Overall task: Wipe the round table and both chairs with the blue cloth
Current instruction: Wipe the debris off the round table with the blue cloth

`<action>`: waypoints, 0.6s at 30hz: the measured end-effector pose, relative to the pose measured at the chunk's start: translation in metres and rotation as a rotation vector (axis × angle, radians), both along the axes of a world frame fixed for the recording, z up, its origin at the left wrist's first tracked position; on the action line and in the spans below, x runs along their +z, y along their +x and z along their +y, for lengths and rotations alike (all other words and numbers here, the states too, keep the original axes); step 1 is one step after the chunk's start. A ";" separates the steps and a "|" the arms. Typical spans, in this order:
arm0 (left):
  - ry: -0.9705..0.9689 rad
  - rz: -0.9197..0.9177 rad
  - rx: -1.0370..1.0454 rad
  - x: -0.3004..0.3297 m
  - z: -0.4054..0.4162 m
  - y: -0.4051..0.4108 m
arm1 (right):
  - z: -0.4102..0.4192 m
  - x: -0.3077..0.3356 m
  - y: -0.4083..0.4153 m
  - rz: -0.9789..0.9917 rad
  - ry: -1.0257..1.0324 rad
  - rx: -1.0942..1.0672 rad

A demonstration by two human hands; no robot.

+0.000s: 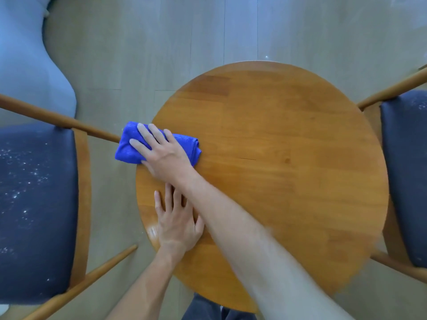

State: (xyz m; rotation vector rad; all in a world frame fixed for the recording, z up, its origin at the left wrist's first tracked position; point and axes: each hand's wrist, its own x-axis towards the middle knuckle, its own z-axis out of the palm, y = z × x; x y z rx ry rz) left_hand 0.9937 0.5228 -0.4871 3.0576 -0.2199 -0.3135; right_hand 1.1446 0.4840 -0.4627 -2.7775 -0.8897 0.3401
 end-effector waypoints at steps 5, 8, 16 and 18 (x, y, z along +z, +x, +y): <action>-0.006 -0.040 -0.005 -0.001 -0.001 0.000 | -0.105 -0.006 0.064 -0.070 0.005 -0.269; -0.007 -0.044 -0.005 -0.002 -0.002 0.000 | -0.214 -0.001 0.089 -0.101 -0.045 -0.707; -0.014 -0.061 0.001 -0.003 -0.002 0.001 | -0.290 -0.004 0.029 -0.163 -0.060 -1.454; -0.011 -0.053 -0.002 -0.002 -0.001 0.001 | -0.241 -0.003 0.014 -0.192 -0.060 -1.304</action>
